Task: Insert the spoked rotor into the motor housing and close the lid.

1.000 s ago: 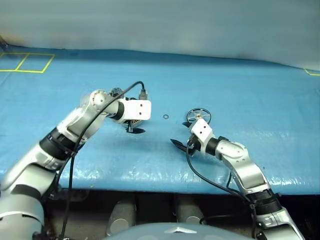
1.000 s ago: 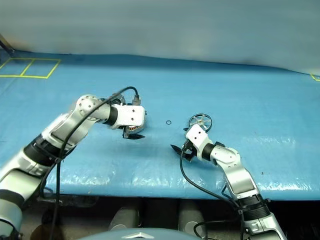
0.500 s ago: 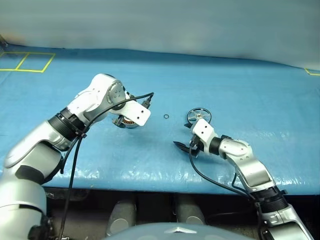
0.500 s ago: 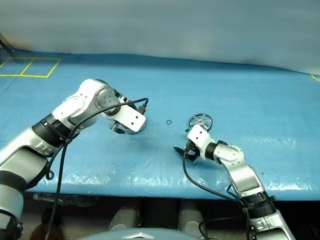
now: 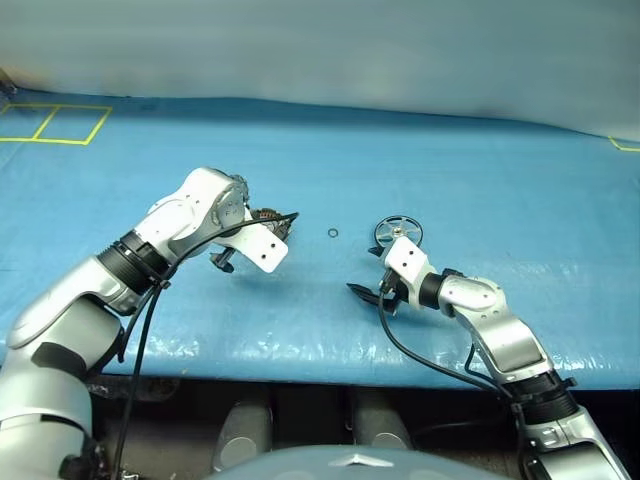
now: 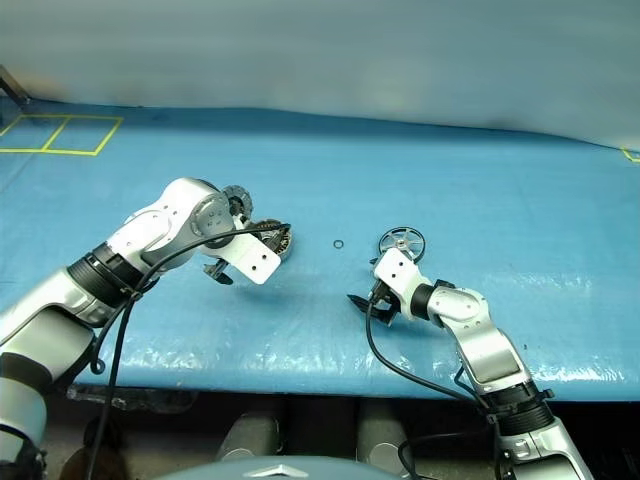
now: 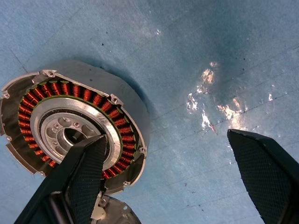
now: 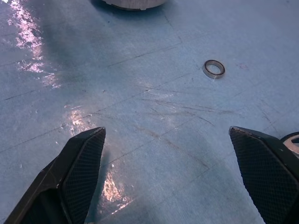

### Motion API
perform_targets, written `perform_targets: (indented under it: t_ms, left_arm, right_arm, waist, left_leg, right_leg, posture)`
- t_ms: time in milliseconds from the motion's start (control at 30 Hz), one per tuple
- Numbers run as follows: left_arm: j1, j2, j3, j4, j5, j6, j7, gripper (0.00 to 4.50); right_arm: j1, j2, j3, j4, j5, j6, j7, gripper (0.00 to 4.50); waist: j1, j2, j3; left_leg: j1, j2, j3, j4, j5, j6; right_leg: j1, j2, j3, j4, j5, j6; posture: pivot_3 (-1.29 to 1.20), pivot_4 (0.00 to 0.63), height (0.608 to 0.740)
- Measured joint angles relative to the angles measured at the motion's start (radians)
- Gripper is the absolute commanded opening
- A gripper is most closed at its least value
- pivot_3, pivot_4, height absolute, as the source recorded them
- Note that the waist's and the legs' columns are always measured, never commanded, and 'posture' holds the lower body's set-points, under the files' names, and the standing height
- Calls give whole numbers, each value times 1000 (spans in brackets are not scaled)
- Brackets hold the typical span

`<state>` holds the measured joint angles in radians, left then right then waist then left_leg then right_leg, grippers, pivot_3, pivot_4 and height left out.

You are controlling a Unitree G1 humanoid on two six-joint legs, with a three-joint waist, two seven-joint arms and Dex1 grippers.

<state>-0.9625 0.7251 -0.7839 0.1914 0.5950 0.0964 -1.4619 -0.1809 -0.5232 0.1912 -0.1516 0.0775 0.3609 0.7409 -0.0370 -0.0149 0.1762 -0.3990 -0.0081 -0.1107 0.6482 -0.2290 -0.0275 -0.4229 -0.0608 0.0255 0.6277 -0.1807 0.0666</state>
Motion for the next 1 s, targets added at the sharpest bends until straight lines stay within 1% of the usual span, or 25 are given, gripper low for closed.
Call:
perform_targets:
  t_ms: [200, 433, 1000]
  left_arm:
    - [0, -29, 15, 38, 32, 1, 3, 4500]
    - [0, -60, 29, 58, 43, 2, 13, 4500]
    - [-6, -55, 63, 58, 54, -5, -8, 4500]
  right_arm:
    - [-2, -4, 8, -15, -1, 16, 4, 4470]
    - [-2, -18, 16, -25, -1, 20, 12, 4470]
    - [-11, -18, 36, -25, -2, 23, 16, 4470]
  waist:
    - [1, 0, 0]
    - [3, 0, 0]
    - [0, 0, 0]
  left_leg:
    - [6, 0, -1, 1, 0, 0]
    - [5, -1, -1, 3, 0, 1]
    - [5, -1, -1, 3, 0, 1]
  right_leg:
    - [6, 0, 0, 0, 0, 0]
    - [7, 0, 0, 0, 0, 1]
    - [7, 0, 0, 0, 0, 1]
  posture:
    - [0, 150, 740]
    - [0, 150, 740]
    - [0, 150, 740]
